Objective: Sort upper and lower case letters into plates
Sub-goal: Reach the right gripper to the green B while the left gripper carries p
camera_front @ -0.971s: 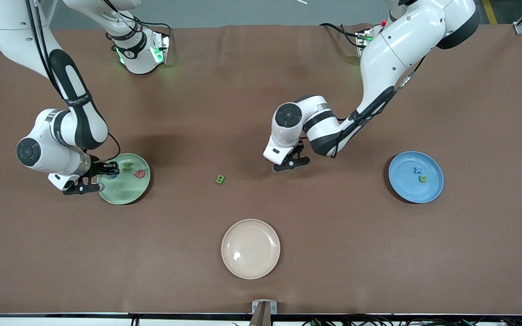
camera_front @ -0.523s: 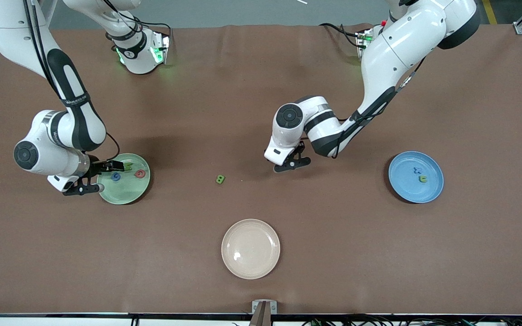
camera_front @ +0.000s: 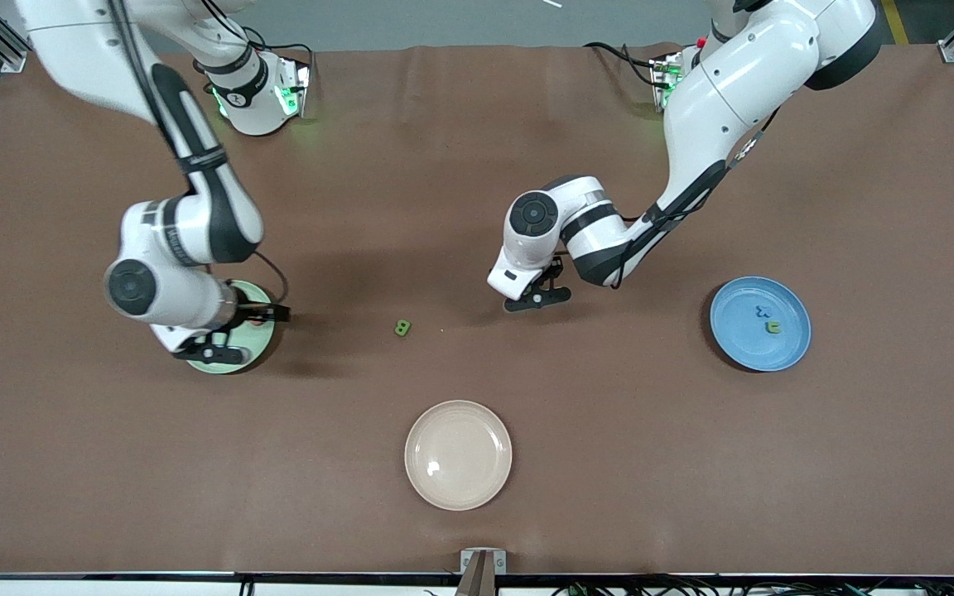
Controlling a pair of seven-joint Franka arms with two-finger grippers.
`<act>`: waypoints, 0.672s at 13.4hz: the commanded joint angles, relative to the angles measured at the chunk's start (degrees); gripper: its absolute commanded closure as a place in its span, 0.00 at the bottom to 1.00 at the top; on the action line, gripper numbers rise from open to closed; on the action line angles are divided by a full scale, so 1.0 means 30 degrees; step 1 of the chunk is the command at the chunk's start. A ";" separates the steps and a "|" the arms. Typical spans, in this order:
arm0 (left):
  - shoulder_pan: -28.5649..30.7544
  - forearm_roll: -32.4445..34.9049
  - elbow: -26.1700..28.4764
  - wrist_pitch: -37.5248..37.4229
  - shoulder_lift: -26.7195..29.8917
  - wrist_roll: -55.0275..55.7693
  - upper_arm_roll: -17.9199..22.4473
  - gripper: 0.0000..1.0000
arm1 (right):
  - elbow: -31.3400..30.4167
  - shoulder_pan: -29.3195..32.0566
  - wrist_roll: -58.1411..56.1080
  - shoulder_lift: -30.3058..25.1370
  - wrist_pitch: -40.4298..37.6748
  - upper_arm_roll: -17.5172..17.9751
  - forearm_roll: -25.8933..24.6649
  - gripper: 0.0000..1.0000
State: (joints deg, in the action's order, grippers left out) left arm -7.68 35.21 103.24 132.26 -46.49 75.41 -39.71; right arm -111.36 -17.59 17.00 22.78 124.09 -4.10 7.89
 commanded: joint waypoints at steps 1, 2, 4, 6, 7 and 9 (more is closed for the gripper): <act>0.0159 -0.0195 0.0685 -0.0024 0.0613 -0.0089 0.0025 0.57 | 0.1460 -0.2243 0.4277 0.0370 -0.0172 -0.0186 0.0037 0.00; 0.0159 -0.0195 0.0656 -0.0023 0.0613 -0.0060 0.0025 0.65 | 0.2104 -0.3093 0.5976 0.0896 -0.0084 -0.0215 0.0037 0.00; 0.0159 -0.0195 0.0627 0.0006 0.0613 -0.0060 0.0025 0.73 | 0.3364 -0.4152 0.8618 0.1893 -0.0025 -0.0186 0.0066 0.00; 0.0188 -0.0195 0.0597 0.0035 0.0613 -0.0031 0.0025 0.82 | 0.4274 -0.5060 1.0845 0.2772 0.0266 -0.0186 0.0067 0.00; 0.0188 -0.0195 0.0597 0.0035 0.0642 -0.0031 0.0025 0.85 | 0.4365 -0.5441 1.1727 0.3095 0.0936 -0.0186 0.0067 0.00; 0.0363 -0.0195 0.0597 0.0006 0.0788 0.0260 0.0025 0.91 | 0.4337 -0.6029 1.2436 0.3885 0.2400 -0.0215 0.0067 0.00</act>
State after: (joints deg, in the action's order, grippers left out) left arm -7.46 35.21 103.38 132.33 -45.93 75.56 -40.03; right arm -99.89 -34.17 51.50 31.67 128.78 -4.12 7.89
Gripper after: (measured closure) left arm 0.727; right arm 0.000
